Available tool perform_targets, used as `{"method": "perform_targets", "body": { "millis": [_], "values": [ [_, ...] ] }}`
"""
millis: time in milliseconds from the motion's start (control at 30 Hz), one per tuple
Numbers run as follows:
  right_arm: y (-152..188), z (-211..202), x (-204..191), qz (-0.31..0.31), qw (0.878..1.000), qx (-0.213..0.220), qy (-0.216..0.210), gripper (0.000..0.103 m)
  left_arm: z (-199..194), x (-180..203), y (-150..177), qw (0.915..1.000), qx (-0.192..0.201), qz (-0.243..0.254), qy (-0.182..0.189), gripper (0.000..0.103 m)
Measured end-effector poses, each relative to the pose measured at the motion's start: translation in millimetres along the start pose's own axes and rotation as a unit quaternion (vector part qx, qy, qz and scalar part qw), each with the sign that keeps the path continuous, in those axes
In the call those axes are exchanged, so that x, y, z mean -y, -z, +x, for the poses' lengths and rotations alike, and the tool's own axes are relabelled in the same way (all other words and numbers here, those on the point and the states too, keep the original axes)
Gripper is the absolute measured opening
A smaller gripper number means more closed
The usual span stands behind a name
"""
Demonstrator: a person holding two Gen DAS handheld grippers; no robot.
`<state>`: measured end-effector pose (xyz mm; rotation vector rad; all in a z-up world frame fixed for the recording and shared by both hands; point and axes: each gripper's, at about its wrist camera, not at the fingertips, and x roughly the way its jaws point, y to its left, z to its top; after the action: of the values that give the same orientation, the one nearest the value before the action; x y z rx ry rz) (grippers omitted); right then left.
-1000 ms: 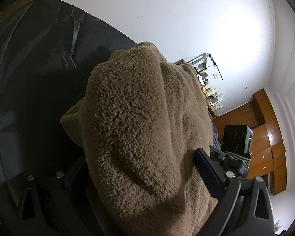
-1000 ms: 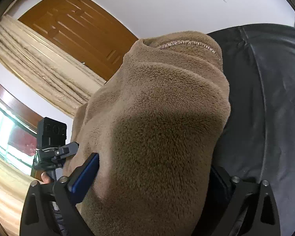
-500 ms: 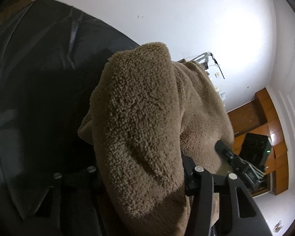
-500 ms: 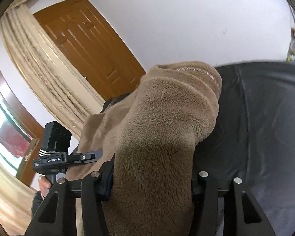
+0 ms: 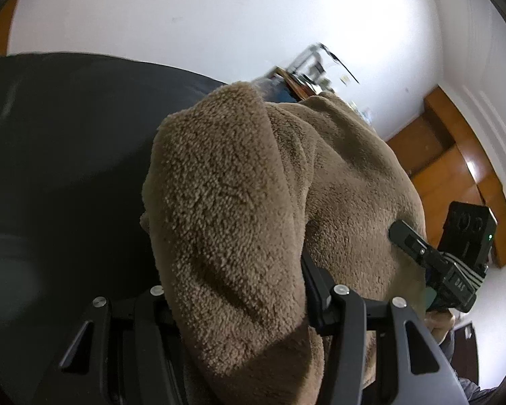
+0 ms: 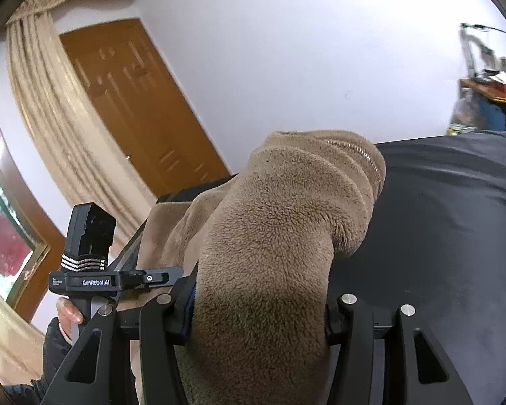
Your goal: Fold clothes
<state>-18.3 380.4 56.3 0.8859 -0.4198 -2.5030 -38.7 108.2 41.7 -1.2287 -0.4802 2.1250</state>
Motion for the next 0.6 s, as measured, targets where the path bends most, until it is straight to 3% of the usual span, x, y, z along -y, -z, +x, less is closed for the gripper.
{"method": "perform_targets", "body": {
  "millis": [367,600],
  "values": [
    [11.0,-137.3,108.5,0.048,0.992,0.093,0.069,0.055,91.3,153.2,-24.5,0.9957,-0.023,0.088,0.019,0.057],
    [10.4,-186.6,176.5,0.058,0.983,0.118,0.126,0.055,180.4,228.1,-29.1,0.9918,-0.056,0.107,0.042,0.057]
  ]
}}
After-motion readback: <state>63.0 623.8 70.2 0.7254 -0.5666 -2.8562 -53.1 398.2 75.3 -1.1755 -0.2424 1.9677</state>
